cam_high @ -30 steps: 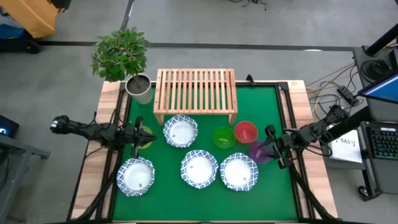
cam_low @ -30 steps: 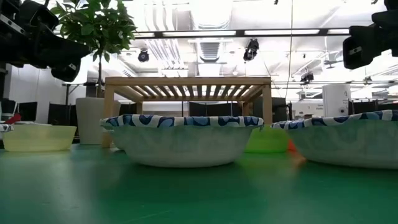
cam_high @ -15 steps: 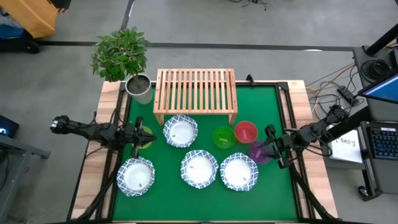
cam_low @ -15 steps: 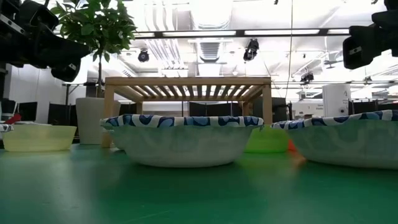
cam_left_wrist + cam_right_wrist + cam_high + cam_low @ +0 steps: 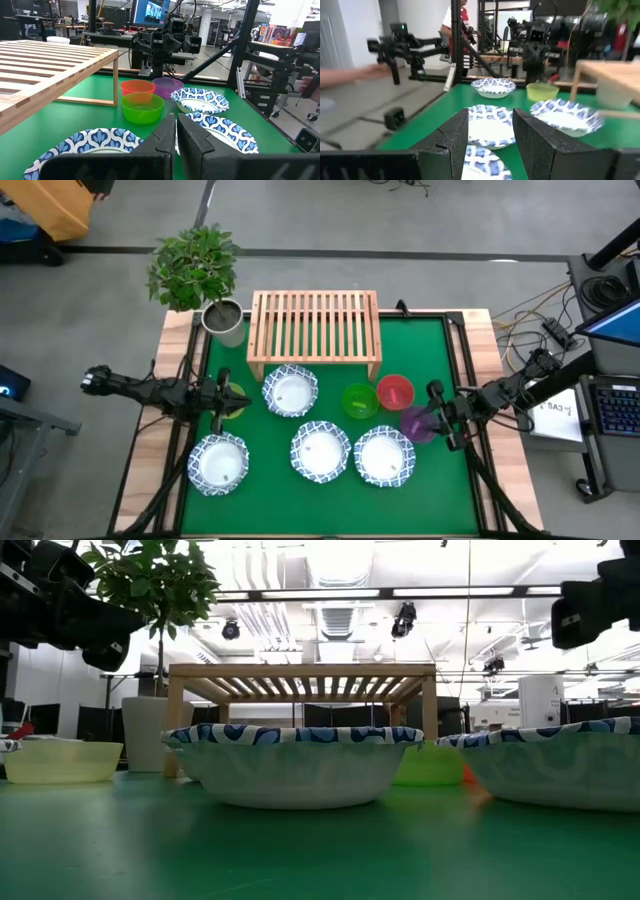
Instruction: Place and stack bowls onto a shelf
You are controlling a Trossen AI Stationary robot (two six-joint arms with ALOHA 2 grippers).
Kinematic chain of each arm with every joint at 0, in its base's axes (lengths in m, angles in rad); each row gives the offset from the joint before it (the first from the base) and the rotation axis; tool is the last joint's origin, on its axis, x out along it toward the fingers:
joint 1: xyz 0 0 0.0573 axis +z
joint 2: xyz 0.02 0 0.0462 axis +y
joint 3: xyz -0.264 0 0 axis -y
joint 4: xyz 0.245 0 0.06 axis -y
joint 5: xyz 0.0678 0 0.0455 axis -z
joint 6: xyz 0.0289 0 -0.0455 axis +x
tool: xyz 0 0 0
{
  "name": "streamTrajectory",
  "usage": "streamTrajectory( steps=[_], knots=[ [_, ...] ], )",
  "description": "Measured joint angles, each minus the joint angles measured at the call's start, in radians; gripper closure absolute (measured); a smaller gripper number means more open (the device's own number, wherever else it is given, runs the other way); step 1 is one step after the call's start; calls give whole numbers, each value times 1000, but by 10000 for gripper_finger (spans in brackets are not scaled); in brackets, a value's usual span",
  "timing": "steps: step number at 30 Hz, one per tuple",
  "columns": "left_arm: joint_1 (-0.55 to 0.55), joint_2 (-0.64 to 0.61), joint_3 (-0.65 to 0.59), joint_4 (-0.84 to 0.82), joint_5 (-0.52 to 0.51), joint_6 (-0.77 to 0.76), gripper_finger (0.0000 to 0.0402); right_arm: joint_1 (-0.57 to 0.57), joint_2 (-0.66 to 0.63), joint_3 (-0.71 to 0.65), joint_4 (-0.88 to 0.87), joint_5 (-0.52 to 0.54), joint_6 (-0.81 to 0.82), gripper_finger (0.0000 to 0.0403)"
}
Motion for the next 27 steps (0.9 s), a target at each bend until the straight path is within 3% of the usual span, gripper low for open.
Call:
streamTrajectory(
  steps=[2,8,14,20,25,27],
  knots=[
    [0,0,0,0,0,2,402,0,0,0,22,7,-88,259],
    [0,0,0,14,0,-3,402,0,1,0,117,22,22,259],
    [0,0,0,176,0,-155,402,0,17,0,338,34,100,259],
    [0,0,0,388,0,-165,402,0,131,0,567,38,66,259],
    [0,0,0,453,0,-165,402,0,246,0,723,203,114,259],
    [0,0,0,455,0,-165,402,0,275,0,723,215,138,259]
  ],
)
